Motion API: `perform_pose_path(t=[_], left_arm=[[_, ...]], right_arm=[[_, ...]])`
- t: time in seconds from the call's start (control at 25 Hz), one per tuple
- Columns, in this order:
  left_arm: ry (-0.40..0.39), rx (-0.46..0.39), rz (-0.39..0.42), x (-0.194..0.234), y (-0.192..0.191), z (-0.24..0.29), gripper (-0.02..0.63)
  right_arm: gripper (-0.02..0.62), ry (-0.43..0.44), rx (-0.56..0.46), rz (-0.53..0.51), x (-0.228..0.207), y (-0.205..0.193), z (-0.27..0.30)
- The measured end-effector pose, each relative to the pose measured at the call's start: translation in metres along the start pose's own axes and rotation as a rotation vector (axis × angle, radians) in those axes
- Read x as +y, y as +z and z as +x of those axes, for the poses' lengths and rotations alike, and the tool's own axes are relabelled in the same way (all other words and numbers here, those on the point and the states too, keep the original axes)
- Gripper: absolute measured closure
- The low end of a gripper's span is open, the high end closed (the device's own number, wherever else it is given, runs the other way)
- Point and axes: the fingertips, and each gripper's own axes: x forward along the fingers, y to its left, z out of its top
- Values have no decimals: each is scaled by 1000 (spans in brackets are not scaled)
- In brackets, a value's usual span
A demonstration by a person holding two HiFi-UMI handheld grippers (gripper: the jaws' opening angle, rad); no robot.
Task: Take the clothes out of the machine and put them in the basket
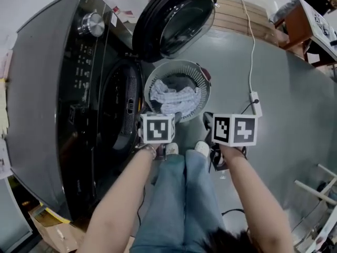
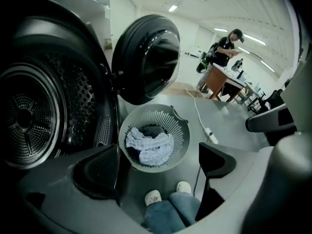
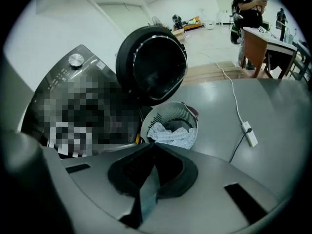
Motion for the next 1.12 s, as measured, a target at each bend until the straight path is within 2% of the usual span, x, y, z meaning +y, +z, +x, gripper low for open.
perform_pose_path(t=[0.16,0.32,0.6,0.8,1.0,1.12], left_arm=[[-57,-62,-52,-13,14,-47,89],[-40,-65,-59,-13,18,-89,89],[-63,-156,-23,-26,43,-155,89],[-78,-194,-79,-30,63,-197,89],[-85,-242,-45,-38,82,-240,89],[-107,-274,-35,-38,92,-266,89]], right_arm=[[592,-13,-64,-56,19,12,-31],[592,-11,-71,-89,41,13,-62],[592,24,-92,-166,74,19,-114],[592,82,-129,-192,107,29,-155],[592,25,-174,-302,122,36,-193],[592,33,-176,-304,130,34,-211]])
